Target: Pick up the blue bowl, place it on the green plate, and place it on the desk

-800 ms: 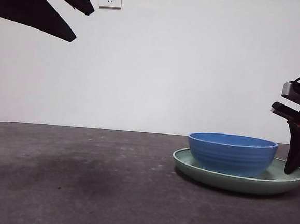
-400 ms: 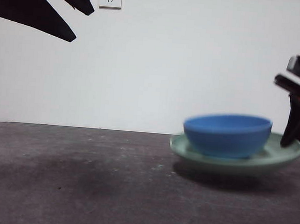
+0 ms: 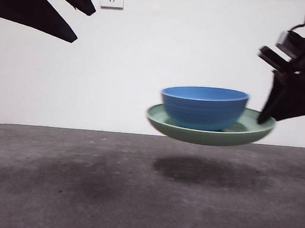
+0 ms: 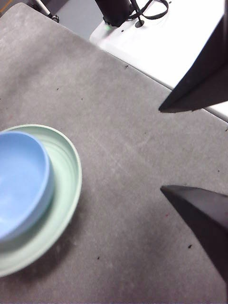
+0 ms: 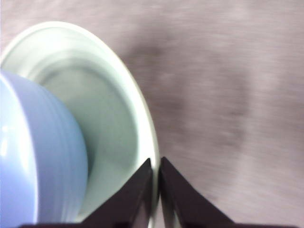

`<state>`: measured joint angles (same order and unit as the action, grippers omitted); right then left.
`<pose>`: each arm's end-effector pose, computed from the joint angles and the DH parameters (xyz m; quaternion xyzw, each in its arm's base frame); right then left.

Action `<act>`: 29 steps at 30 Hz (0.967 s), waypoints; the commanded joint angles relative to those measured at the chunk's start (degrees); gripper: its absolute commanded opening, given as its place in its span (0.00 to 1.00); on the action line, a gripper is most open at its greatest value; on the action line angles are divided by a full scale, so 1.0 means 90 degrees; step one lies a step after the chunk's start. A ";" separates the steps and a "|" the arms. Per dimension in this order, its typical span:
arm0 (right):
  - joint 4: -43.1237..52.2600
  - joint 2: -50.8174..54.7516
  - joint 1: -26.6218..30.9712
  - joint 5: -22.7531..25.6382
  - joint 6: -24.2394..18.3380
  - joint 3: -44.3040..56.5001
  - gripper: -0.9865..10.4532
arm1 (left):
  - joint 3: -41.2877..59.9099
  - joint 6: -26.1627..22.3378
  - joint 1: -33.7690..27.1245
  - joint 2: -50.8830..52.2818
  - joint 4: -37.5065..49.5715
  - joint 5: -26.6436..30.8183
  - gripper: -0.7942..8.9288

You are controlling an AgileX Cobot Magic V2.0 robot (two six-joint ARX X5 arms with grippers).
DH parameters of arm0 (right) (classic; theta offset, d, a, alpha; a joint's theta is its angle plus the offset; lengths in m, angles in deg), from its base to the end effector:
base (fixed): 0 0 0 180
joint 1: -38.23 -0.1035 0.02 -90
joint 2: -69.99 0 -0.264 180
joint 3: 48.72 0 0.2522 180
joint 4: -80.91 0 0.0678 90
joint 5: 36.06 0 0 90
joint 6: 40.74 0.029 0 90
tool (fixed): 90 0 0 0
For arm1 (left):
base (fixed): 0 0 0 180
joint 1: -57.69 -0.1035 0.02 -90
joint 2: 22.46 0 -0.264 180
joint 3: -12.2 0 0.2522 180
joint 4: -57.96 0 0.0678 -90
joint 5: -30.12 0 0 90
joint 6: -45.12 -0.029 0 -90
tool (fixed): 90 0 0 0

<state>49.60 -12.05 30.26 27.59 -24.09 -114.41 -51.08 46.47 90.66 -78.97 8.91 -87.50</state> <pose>0.2840 0.0528 0.2246 0.1904 0.4337 0.2093 0.8555 0.1554 -0.1168 0.2905 0.0073 0.3658 -0.4662 0.8055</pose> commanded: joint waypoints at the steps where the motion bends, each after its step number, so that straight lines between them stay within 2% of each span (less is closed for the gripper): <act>1: 0.0284 -0.0039 -0.0350 -0.0015 0.0469 -0.0112 0.09 | -0.0061 -0.0075 0.0041 -0.0019 0.0063 -0.0053 0.34; 8: 0.0729 -0.0272 -0.1090 0.0437 0.0903 -0.0114 0.09 | -0.0061 -0.0075 0.0041 -0.0019 0.0063 -0.0053 0.34; 18: 0.1617 -0.1241 -0.1600 0.0534 0.1435 -0.0117 0.09 | -0.0061 -0.0075 0.0041 -0.0019 0.0044 -0.0053 0.34; 29: 0.1712 -0.2217 -0.1846 0.0612 0.1511 -0.0478 0.09 | -0.0061 -0.0073 0.0041 -0.0019 0.0010 -0.0051 0.34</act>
<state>63.99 -31.15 14.22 33.21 -11.52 -117.14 -51.08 46.47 90.66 -78.97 8.69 -87.50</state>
